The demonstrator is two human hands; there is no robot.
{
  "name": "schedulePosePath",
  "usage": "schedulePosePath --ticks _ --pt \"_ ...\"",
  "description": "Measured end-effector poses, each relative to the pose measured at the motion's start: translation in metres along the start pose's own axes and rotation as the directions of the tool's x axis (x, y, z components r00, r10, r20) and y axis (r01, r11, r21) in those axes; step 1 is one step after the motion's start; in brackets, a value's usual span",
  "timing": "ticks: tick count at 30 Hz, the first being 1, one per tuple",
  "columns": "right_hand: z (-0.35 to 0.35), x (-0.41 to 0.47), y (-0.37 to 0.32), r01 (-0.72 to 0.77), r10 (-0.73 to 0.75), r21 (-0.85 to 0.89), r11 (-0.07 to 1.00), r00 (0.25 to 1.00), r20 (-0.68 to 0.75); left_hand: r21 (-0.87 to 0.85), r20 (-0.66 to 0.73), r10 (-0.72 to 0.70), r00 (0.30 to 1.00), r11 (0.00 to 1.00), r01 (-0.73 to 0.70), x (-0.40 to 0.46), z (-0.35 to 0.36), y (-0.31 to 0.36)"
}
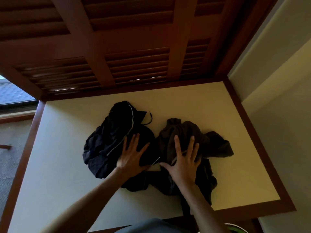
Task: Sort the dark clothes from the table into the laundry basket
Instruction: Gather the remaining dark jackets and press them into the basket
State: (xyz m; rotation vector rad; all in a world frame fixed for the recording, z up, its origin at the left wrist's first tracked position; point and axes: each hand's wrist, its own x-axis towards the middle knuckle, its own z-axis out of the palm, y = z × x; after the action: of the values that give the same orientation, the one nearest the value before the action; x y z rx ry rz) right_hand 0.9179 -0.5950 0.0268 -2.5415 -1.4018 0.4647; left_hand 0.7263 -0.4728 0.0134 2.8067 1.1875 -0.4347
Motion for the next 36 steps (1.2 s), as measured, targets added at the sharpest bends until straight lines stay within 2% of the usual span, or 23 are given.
schedulePosePath --ticks 2,6,10,12,15,18,21,24,27,29,32,36 --pt "0.000 0.009 0.000 0.032 -0.030 -0.028 0.999 0.996 0.084 -0.005 0.035 -0.056 0.998 0.998 0.056 0.004 0.003 -0.013" --pt "0.010 0.033 0.006 0.038 -0.020 -0.075 0.996 0.976 0.218 0.025 -0.060 -0.122 0.991 0.992 0.123 0.007 -0.002 -0.035" --pt "0.012 0.047 0.004 0.043 -0.010 -0.128 0.991 0.970 0.245 -0.025 0.113 -0.276 0.954 0.960 0.281 0.003 0.003 -0.063" --pt "0.012 0.056 0.002 0.050 -0.015 -0.145 0.988 0.973 0.229 -0.034 0.124 -0.271 0.955 0.960 0.277 0.003 0.012 -0.074" --pt "0.014 0.069 -0.003 0.082 -0.054 -0.155 0.985 0.983 0.175 0.013 0.007 -0.206 0.978 0.978 0.206 0.009 0.029 -0.082" --pt "0.020 0.072 -0.021 0.013 0.009 -0.157 0.987 0.990 0.139 0.083 -0.058 -0.136 0.989 0.987 0.141 0.018 0.031 -0.083" --pt "0.027 0.062 -0.044 -0.093 0.104 -0.121 0.988 0.990 0.090 0.188 0.012 -0.077 0.997 0.979 0.073 0.030 0.008 -0.083" --pt "0.031 0.035 -0.061 -0.126 0.129 -0.045 0.991 0.988 0.082 0.299 0.106 0.059 0.993 0.950 -0.088 0.033 -0.009 -0.074" --pt "0.035 -0.014 -0.067 -0.189 0.184 0.076 0.979 0.980 0.073 0.291 0.113 0.203 0.973 0.929 -0.228 0.010 -0.028 -0.051" --pt "0.033 -0.049 -0.060 -0.311 0.300 0.256 0.915 0.950 0.082 0.188 0.026 0.250 0.968 0.950 -0.250 -0.014 -0.044 -0.035" --pt "0.008 -0.101 -0.031 -0.372 0.407 0.502 0.780 0.912 0.044 0.041 -0.195 0.319 0.928 0.948 -0.317 -0.052 -0.072 -0.003" --pt "-0.050 -0.167 0.011 -0.398 0.570 0.611 0.684 0.815 -0.107 -0.102 -0.403 0.431 0.808 0.856 -0.507 -0.104 -0.123 0.059"
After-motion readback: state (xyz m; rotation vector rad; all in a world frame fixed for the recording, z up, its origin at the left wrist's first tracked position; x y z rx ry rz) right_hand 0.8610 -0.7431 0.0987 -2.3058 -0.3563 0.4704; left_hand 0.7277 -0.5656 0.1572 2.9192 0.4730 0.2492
